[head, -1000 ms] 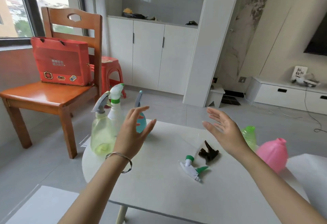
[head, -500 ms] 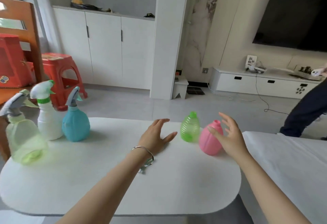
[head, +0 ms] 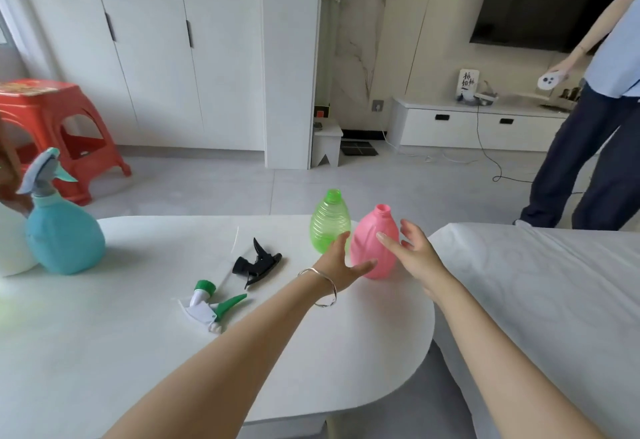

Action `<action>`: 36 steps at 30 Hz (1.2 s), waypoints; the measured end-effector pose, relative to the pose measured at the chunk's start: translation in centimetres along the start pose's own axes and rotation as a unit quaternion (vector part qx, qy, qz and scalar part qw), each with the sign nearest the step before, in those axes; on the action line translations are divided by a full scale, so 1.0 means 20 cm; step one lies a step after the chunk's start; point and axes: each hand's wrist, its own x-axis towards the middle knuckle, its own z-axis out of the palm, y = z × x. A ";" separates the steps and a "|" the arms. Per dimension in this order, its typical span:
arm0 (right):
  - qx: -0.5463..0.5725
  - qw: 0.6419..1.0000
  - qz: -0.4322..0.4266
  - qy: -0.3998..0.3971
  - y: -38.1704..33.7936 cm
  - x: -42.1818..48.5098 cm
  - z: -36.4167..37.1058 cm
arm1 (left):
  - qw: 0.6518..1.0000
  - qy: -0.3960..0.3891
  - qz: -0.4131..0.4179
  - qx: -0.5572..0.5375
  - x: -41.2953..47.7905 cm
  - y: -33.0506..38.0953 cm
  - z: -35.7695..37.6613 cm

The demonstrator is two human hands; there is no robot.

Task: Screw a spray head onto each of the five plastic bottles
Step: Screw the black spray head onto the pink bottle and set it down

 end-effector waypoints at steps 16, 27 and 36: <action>0.025 0.998 0.034 -0.050 0.05 -0.06 0.07 | 0.998 0.019 0.048 -0.046 -0.07 -0.03 0.06; 0.176 0.966 0.062 -0.178 -0.25 -0.26 0.32 | 0.983 0.113 0.145 -0.016 -0.32 -0.12 -0.35; 0.141 0.951 0.028 -0.275 -0.34 -0.36 0.73 | 0.983 0.159 0.096 -0.016 -0.71 -0.43 -0.90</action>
